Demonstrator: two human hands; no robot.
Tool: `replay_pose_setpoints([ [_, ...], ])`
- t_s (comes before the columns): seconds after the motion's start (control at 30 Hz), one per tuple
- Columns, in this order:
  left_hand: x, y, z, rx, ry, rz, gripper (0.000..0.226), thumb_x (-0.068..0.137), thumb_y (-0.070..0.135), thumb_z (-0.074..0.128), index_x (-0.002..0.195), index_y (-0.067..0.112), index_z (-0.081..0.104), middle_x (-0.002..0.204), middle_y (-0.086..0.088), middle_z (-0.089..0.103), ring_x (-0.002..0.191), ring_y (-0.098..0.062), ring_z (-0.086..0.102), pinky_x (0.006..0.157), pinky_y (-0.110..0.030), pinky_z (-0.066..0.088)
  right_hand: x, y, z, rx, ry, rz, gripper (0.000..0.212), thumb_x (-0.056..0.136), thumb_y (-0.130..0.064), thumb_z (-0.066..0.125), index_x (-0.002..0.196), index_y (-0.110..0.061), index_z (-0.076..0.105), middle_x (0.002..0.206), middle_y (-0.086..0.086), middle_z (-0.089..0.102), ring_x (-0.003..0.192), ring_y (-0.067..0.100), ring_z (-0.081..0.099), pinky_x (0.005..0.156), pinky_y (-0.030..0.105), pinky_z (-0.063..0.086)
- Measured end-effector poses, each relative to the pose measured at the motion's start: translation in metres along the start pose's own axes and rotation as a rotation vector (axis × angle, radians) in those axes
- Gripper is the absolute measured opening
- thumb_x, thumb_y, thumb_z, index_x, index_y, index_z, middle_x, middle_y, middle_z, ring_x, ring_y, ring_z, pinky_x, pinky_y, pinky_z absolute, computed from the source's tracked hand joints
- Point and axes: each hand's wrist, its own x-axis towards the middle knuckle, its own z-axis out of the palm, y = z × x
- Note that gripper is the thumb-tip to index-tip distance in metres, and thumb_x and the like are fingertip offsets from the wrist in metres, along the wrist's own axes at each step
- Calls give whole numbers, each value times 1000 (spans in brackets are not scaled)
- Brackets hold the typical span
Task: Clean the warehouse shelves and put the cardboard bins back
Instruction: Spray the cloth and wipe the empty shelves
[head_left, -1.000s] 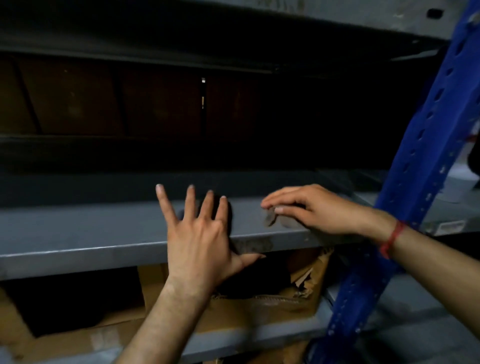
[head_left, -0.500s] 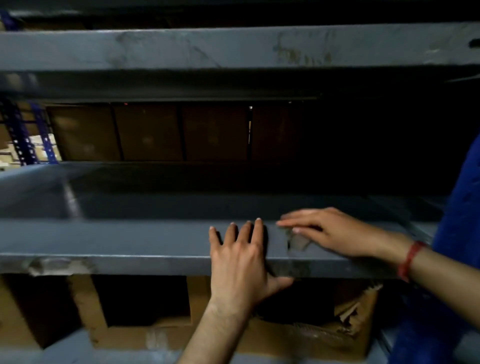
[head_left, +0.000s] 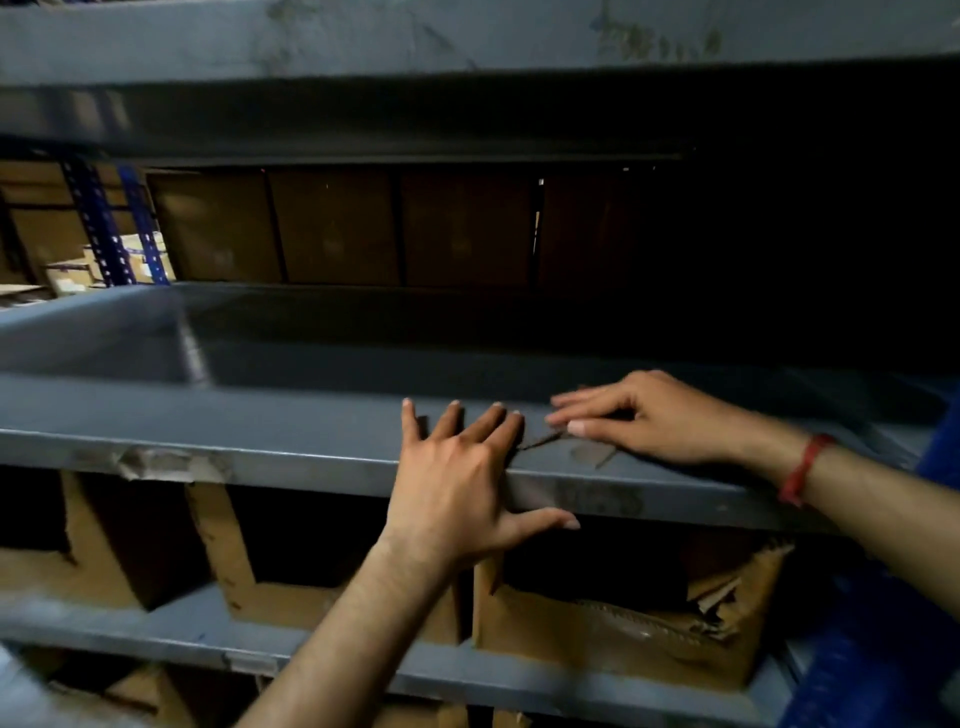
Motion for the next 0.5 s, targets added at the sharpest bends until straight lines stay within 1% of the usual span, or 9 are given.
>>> replay_pose_setpoints([
  [0.07, -1, -1, 1, -3, -11, -11, 114, 65, 102, 26, 155, 31, 28, 162, 6, 30, 149, -28, 28, 115, -69, 13, 12, 13, 0, -36, 19, 87, 29, 97, -43, 58, 125, -48, 63, 143, -17, 52, 136, -1, 42, 119, 25, 28],
  [0.13, 0, 3, 2, -9, -20, -29, 115, 64, 103, 24, 155, 32, 27, 162, 6, 29, 150, -28, 26, 115, -69, 14, 18, 15, 6, -72, 32, 105, 32, 101, -40, 52, 132, -43, 59, 148, -14, 47, 141, 4, 38, 119, 25, 25],
  [0.17, -1, 4, 3, -13, -20, -37, 116, 64, 103, 24, 155, 31, 26, 162, 6, 29, 150, -28, 25, 115, -68, 13, 17, 9, 9, -75, 34, 100, 33, 102, -39, 49, 133, -41, 59, 150, -14, 46, 141, 5, 37, 118, 24, 24],
  [0.23, -1, 6, 4, -18, -10, -47, 117, 65, 102, 26, 155, 27, 27, 161, 3, 32, 149, -29, 27, 116, -68, 13, 13, -9, 12, -35, 13, 55, 32, 101, -42, 49, 131, -41, 62, 149, -17, 46, 138, 0, 39, 117, 23, 25],
  [0.33, -3, 6, 4, -7, -2, -41, 115, 69, 98, 31, 153, 20, 31, 160, -1, 34, 148, -29, 28, 117, -65, 15, 3, -39, 23, 43, -28, -88, 31, 94, -47, 59, 124, -42, 67, 143, -26, 47, 132, -13, 40, 113, 13, 25],
  [0.4, -4, 5, 5, -17, -2, -51, 115, 70, 97, 33, 153, 17, 31, 161, -3, 33, 149, -30, 27, 118, -64, 14, 2, -47, 26, 118, 3, -107, 29, 85, -51, 70, 113, -44, 72, 139, -29, 50, 128, -15, 43, 111, 12, 28],
  [0.43, -4, 5, 5, -20, 0, -58, 117, 69, 98, 33, 153, 16, 31, 160, -3, 34, 149, -30, 27, 118, -63, 14, 3, -46, 24, 183, -3, -92, 25, 81, -50, 74, 105, -43, 76, 137, -27, 54, 125, -15, 47, 110, 14, 31],
  [0.5, -4, 5, 6, -18, 4, -64, 118, 68, 99, 32, 153, 17, 30, 160, -3, 35, 148, -30, 29, 118, -63, 16, 8, -38, 16, 285, -24, -59, 16, 79, -42, 78, 92, -34, 81, 131, -19, 62, 120, -13, 53, 109, 16, 35],
])
